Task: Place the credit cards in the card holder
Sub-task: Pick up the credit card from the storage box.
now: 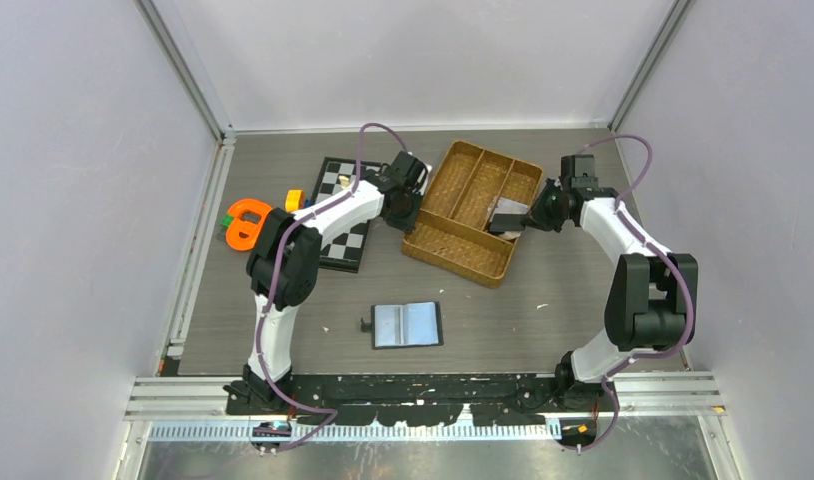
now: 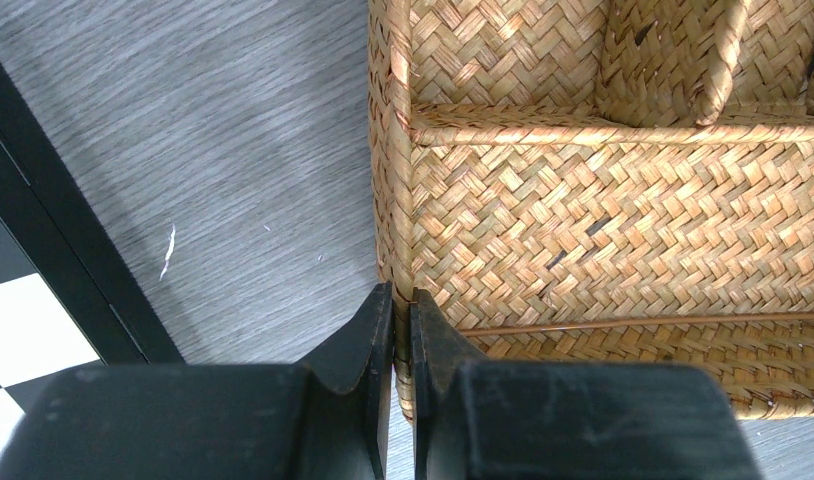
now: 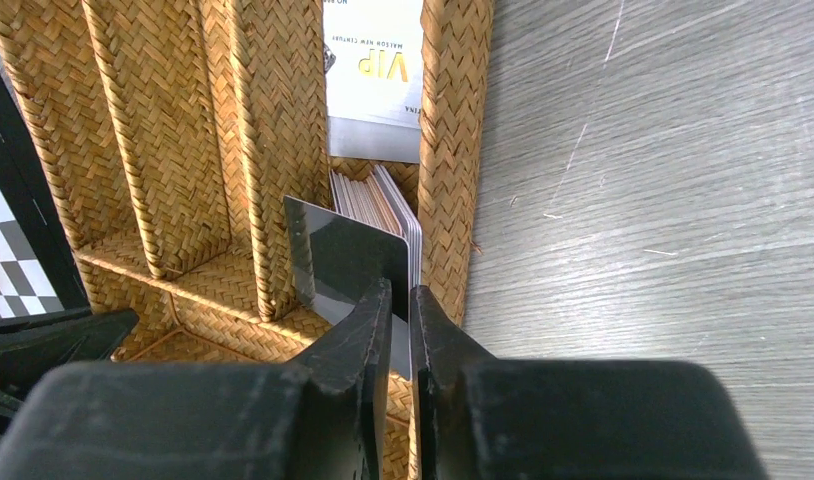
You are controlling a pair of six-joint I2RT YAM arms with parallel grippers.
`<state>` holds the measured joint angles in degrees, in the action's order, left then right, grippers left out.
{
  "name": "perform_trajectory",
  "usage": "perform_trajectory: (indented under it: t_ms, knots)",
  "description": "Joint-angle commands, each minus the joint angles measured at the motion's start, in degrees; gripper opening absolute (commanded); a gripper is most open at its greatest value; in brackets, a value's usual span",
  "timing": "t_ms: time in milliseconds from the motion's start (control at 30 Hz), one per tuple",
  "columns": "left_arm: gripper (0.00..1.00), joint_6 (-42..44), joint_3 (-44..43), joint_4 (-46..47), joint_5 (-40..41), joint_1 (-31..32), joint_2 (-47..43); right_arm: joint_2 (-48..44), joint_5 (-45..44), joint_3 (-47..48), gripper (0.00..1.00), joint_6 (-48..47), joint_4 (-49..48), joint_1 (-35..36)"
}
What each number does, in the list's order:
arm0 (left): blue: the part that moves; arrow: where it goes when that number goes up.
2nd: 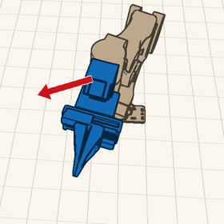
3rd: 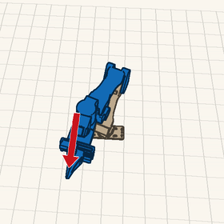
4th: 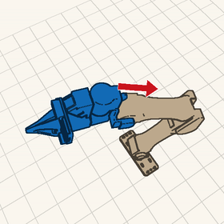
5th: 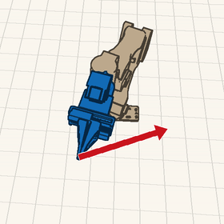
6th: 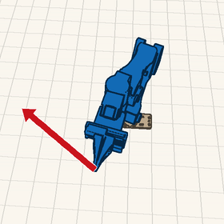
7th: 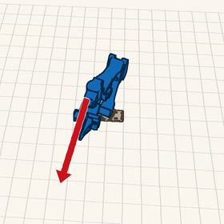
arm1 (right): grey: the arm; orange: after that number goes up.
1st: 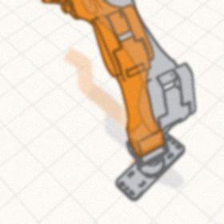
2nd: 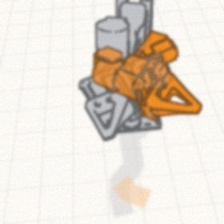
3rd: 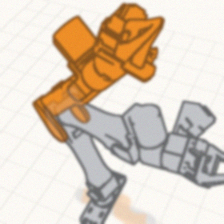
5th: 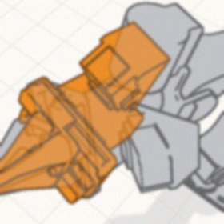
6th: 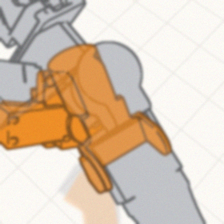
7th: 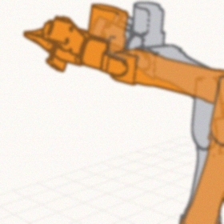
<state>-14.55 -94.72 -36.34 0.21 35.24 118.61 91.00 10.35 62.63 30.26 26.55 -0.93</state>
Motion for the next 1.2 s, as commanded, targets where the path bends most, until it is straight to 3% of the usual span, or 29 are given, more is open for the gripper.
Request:
perform_trajectory:
  t_ms: [0, 233, 333, 533, 633, 833, 1167]
  knots:
    - [0.0, 0.5, -1.8, -2.4, 0.7, -0.5, 0.2, -3.4, -3.9, -0.8, 0.14, 0.3, 0.5, -0.3]
    - [0.04, 0.9, -1.8, -1.1, -2.9, -0.5, -0.6, -4.7, -1.1, -0.7, 0.03, 2.2, -4.8, -0.3]
    - [0.17, 1.3, -2.4, -1.0, -3.9, -0.4, -1.3, -4.8, 1.0, 1.0, 0.0, 2.0, -5.7, -0.3]
    - [0.58, 3.2, -5.4, -2.4, -3.5, -0.5, -4.2, -8.9, 3.9, 3.1, 0.01, 0.6, -5.7, -0.3]
    - [0.68, 4.8, -7.8, -3.8, -2.4, -0.6, -6.4, -12.0, 6.5, 2.9, 0.01, 0.5, -6.2, -0.2]
    - [0.74, 7.3, -9.6, -6.0, -4.4, -0.6, -13.6, -15.7, 19.8, 2.3, 0.0, 0.6, -7.3, 0.2]
    - [0.75, 9.5, -5.1, -6.9, -33.2, -0.6, -24.7, -18.8, 42.3, 2.5, 0.0, -2.8, -10.2, 10.2]
